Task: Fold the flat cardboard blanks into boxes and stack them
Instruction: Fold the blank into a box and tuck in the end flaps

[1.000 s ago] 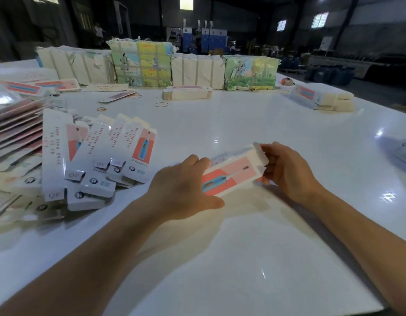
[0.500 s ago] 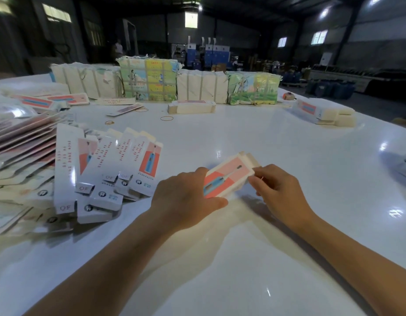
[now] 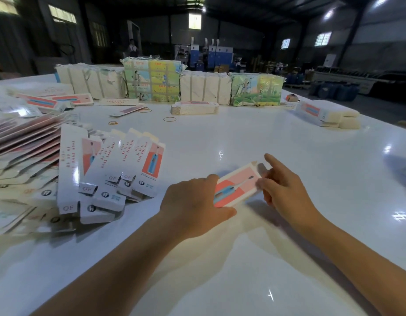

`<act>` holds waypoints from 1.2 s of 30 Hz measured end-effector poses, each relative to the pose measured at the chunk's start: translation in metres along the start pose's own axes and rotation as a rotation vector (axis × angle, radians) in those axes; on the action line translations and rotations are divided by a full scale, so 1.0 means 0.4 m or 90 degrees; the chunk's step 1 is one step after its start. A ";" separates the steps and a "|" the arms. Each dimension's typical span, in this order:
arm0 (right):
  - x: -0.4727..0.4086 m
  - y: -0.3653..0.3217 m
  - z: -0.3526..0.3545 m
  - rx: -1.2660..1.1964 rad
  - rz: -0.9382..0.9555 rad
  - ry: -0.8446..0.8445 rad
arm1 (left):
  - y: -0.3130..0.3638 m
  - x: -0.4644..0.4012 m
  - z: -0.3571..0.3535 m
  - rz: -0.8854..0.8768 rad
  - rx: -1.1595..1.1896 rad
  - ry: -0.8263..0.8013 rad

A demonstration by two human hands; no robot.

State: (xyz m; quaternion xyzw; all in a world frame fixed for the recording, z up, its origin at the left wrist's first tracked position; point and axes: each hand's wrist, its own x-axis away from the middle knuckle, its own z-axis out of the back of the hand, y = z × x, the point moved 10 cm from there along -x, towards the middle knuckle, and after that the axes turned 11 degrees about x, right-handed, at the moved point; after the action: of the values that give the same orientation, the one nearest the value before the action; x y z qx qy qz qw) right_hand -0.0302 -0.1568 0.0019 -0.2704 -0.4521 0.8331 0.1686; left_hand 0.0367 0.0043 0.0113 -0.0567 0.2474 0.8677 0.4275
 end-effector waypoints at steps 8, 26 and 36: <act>0.010 -0.045 -0.002 0.201 0.111 0.008 | 0.015 0.007 -0.002 -0.025 -0.004 0.005; 0.014 0.059 -0.065 -0.318 -0.182 -0.150 | 0.024 0.011 -0.026 -0.013 0.059 -0.014; 0.007 0.004 -0.021 -0.130 0.028 -0.052 | 0.030 0.018 -0.010 -0.034 0.041 0.041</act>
State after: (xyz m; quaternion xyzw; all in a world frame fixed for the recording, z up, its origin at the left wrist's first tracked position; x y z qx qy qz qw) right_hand -0.0273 -0.1505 -0.0040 -0.2621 -0.5353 0.7963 0.1034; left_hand 0.0225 0.0016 0.0103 -0.0771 0.2869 0.8454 0.4438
